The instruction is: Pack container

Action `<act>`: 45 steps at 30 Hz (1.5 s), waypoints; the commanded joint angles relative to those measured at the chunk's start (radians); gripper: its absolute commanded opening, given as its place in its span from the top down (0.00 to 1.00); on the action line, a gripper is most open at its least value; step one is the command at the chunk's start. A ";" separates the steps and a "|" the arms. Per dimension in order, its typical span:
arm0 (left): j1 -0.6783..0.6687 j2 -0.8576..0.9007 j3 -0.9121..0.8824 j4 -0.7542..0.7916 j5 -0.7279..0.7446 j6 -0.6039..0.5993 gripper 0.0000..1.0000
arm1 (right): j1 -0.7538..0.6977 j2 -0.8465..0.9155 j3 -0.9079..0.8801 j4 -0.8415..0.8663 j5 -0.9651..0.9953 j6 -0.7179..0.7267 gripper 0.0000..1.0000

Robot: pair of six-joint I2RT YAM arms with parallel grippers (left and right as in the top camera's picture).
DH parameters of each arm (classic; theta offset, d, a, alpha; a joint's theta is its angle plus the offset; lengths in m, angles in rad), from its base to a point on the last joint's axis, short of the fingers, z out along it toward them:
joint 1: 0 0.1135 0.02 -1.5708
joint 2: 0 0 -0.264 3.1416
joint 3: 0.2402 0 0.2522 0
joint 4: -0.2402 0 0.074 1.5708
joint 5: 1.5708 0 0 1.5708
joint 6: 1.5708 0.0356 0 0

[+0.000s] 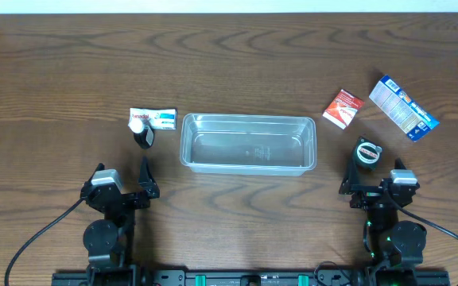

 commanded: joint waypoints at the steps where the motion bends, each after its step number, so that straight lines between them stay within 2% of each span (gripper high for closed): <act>1: 0.005 0.001 -0.013 -0.041 -0.011 0.002 0.02 | -0.008 -0.009 -0.005 -0.001 -0.007 -0.013 0.01; 45: 0.005 0.001 -0.013 -0.041 -0.011 0.002 0.02 | -0.008 -0.009 -0.005 0.021 0.027 -0.013 0.01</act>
